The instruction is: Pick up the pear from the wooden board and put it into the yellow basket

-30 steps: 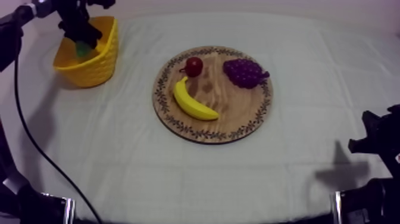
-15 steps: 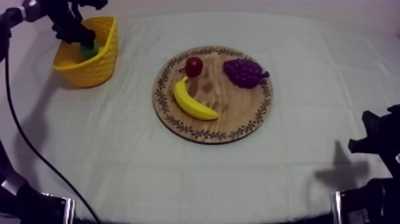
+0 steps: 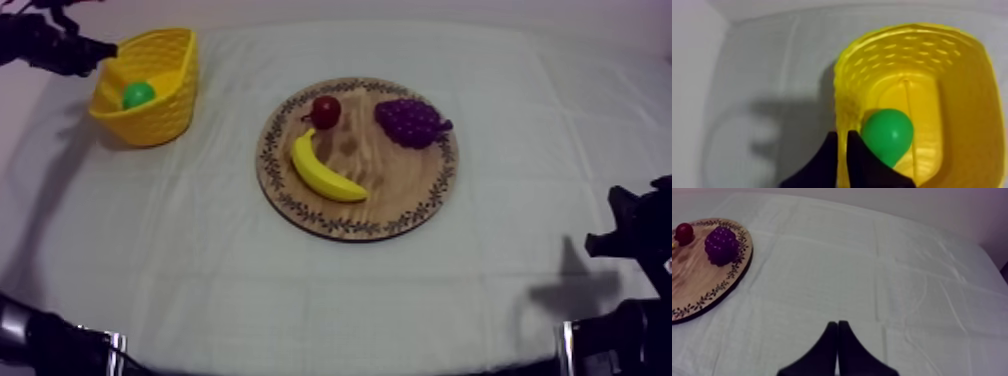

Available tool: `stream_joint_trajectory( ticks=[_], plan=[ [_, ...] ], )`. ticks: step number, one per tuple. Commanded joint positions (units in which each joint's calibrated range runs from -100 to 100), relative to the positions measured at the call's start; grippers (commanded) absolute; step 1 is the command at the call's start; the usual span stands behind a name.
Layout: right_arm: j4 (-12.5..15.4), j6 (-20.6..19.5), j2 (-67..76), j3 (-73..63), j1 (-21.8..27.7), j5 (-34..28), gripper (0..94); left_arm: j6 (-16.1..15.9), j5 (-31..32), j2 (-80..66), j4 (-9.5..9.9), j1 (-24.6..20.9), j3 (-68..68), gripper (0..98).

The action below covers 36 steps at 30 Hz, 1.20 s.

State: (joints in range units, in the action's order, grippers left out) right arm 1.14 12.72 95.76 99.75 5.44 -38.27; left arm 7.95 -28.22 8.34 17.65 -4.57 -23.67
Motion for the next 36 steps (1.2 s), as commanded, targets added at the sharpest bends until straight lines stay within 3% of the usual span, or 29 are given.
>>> stream_joint_trajectory(
  ticks=[1,5,7,14,16,20,22,27,28,29,30,32,33,36],
  plan=[
    [0.00,0.00,-0.01,0.03,-0.01,0.04,0.3,5.76,8.81,-16.22,0.18,-0.44,-16.69,0.8],
    [0.00,0.00,-0.01,0.03,-0.01,0.04,0.3,8.67,12.22,-30.13,0.66,-0.70,-27.89,0.2],
    [0.00,0.00,-0.01,0.03,-0.01,0.04,0.3,10.64,13.63,-37.02,2.23,-0.31,-33.64,0.1],
    [0.00,0.01,-0.01,0.03,-0.01,0.04,0.3,23.52,16.73,-62.35,13.01,1.40,-53.47,0.0],
    [0.00,-0.01,-0.01,0.03,-0.01,0.04,0.3,25.94,16.94,-69.57,14.77,2.02,-58.61,0.0],
    [0.00,-0.02,-0.01,0.03,-0.01,0.04,0.3,28.01,17.57,-82.33,16.04,2.85,-67.80,0.0],
    [0.00,0.00,-0.01,0.03,0.03,0.04,0.3,30.32,16.17,-86.83,16.00,2.90,-69.76,0.0],
    [0.00,0.00,-0.01,0.03,0.00,0.04,0.3,32.33,12.95,-93.07,15.75,3.97,-71.32,0.0],
    [0.00,0.00,-0.01,0.03,0.00,0.04,0.3,31.55,12.30,-94.13,14.75,4.14,-71.49,0.4],
    [0.00,0.00,-0.01,0.03,0.00,0.04,0.3,29.10,11.84,-95.27,12.51,4.24,-71.83,1.2],
    [0.00,-0.01,-0.01,0.03,0.00,0.04,0.3,25.01,11.60,-96.53,8.89,4.22,-72.48,1.5],
    [0.00,0.00,-0.01,0.03,-0.01,0.04,0.3,14.56,10.75,-99.41,-0.55,3.97,-74.39,0.9],
    [0.00,-0.02,-0.01,0.03,-0.01,0.04,0.3,11.10,9.13,-100.87,-3.92,3.88,-74.97,0.7],
    [0.00,0.00,-0.01,0.03,-0.01,0.04,0.3,3.84,4.16,-104.83,-10.56,3.44,-75.86,0.3]
  ],
)
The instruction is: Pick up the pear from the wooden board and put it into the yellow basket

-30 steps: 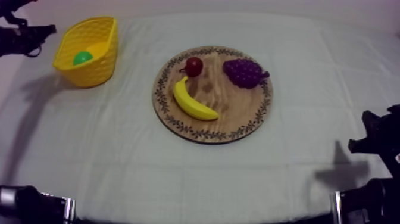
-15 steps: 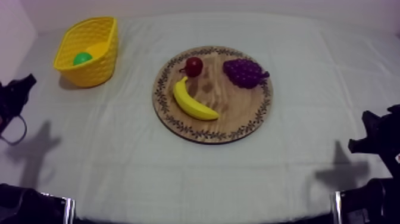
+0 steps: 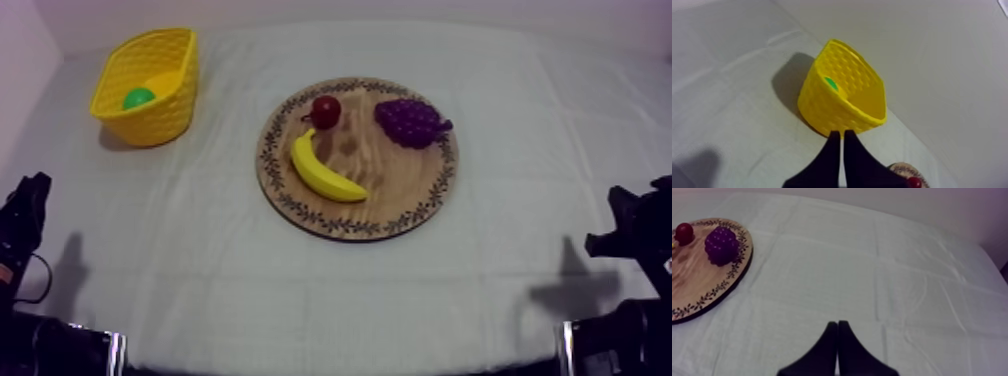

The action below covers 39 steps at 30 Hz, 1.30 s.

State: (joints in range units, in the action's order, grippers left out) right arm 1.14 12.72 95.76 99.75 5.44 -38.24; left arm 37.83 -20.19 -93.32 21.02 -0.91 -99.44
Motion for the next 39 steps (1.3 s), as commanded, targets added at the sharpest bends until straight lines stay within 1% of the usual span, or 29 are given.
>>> stream_joint_trajectory(
  ticks=[1,2,4,8,10,15,18,39],
  plan=[
    [0.00,-0.02,-0.01,0.03,-0.01,0.02,0.3,-27.83,-5.23,-4.17,-15.45,-0.57,-0.24,0.2],
    [0.00,-0.03,-0.01,0.03,-0.01,0.02,0.3,-29.14,-6.33,-4.87,-16.54,-0.98,-0.30,0.2],
    [0.00,-0.02,-0.01,0.03,0.01,0.02,0.3,-30.72,-8.04,-5.71,-17.84,-1.69,-0.38,0.1],
    [0.00,-0.01,-0.01,0.03,0.00,0.02,0.3,-31.70,-9.73,-6.32,-18.79,-2.79,-0.43,0.1],
    [0.00,0.00,-0.01,0.03,0.00,0.02,0.3,-31.05,-10.05,-6.42,-18.94,-3.25,-0.44,0.1],
    [0.00,0.00,-0.01,0.03,-0.01,0.02,0.3,-27.94,-10.31,-6.49,-19.07,-3.61,-0.45,0.1],
    [0.00,0.00,-0.01,0.03,-0.01,0.02,0.3,-26.76,-10.34,-6.50,-19.08,-3.66,-0.45,0.1],
    [0.00,0.00,-0.01,0.03,-0.01,0.02,0.3,-26.27,-10.36,-6.51,-19.09,-3.69,-0.45,0.1]
  ],
)
